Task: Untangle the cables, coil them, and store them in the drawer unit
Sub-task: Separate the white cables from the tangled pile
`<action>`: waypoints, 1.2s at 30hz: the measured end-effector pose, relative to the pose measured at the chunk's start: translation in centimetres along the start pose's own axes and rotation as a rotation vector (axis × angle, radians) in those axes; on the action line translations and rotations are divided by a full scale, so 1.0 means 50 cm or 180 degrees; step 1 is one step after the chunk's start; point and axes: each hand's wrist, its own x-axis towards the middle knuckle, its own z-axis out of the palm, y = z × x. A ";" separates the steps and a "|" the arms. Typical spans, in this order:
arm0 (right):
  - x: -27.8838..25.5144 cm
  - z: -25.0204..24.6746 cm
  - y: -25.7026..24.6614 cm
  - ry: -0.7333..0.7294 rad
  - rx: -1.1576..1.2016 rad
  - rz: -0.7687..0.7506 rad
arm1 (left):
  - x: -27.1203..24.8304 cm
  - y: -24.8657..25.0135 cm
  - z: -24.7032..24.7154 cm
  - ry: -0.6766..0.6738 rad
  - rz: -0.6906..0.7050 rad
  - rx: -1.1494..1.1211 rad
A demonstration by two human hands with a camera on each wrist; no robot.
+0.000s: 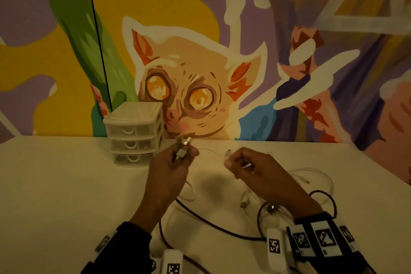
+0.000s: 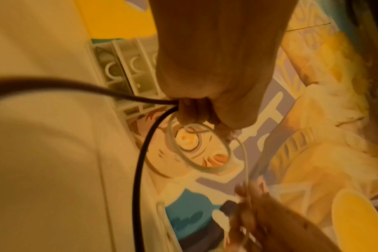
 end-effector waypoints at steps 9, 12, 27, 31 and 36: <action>0.004 -0.068 0.010 0.1551 0.0229 -0.0185 | -0.004 -0.012 -0.002 -0.0465 -0.0233 0.0185; 0.017 -0.051 0.026 0.1451 -0.0038 -0.0545 | -0.010 -0.002 0.000 -0.0639 -0.0242 0.0434; 0.003 -0.011 -0.018 0.0401 0.0379 -0.0454 | -0.018 -0.003 0.013 -0.0948 0.0354 0.0787; -0.008 -0.037 0.002 -0.0387 0.0014 0.0009 | -0.008 0.019 -0.005 -0.0005 0.0095 -0.0010; -0.004 -0.079 0.031 0.0790 -0.0477 -0.0096 | -0.004 0.018 -0.013 0.0010 0.0024 -0.0272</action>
